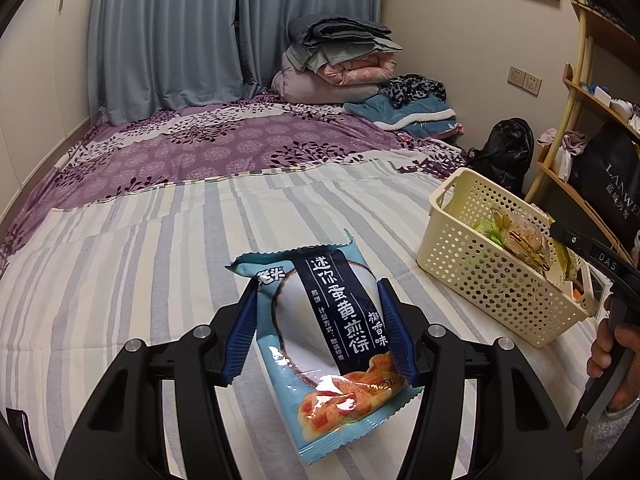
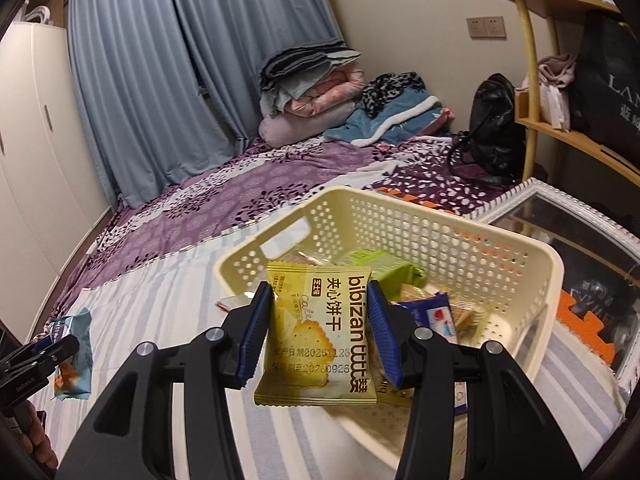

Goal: Organize snacks
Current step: 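Carry the yellow packet into the basket and open the right tool, then carry the coconut biscuit packet into the basket and open the left tool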

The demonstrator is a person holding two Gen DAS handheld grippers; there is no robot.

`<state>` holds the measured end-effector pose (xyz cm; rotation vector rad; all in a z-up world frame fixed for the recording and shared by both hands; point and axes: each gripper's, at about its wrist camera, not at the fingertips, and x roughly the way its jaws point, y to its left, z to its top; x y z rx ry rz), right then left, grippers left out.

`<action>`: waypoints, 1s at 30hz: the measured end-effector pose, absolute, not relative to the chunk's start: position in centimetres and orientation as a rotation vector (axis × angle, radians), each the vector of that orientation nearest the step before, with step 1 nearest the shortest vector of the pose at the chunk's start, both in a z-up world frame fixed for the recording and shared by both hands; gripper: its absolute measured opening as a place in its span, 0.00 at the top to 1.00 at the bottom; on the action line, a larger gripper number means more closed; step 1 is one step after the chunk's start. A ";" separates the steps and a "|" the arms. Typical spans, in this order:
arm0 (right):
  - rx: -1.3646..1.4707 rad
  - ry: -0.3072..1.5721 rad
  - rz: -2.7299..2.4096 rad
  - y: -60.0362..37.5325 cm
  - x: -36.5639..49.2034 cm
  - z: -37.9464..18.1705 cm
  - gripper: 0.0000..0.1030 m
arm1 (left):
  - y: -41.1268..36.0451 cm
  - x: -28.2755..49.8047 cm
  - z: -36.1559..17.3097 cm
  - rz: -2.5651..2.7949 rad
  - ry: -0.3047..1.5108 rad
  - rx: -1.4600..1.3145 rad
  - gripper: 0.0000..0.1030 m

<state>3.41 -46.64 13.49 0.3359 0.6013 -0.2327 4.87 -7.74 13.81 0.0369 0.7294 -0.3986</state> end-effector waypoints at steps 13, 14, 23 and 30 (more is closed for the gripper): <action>0.370 0.614 -0.292 -49.0 2.4 12.0 0.36 | -9.8 4.5 14.1 -0.437 0.728 0.060 0.42; 0.372 0.616 -0.291 -49.0 2.3 12.0 0.36 | -10.0 4.5 14.1 -0.440 0.727 0.062 0.42; 0.349 0.644 -0.243 -48.6 2.5 11.6 0.31 | -11.0 4.5 13.9 -0.461 0.735 0.071 0.42; 0.284 0.676 -0.216 -47.6 4.3 11.7 0.28 | -11.3 4.6 13.8 -0.476 0.737 0.065 0.42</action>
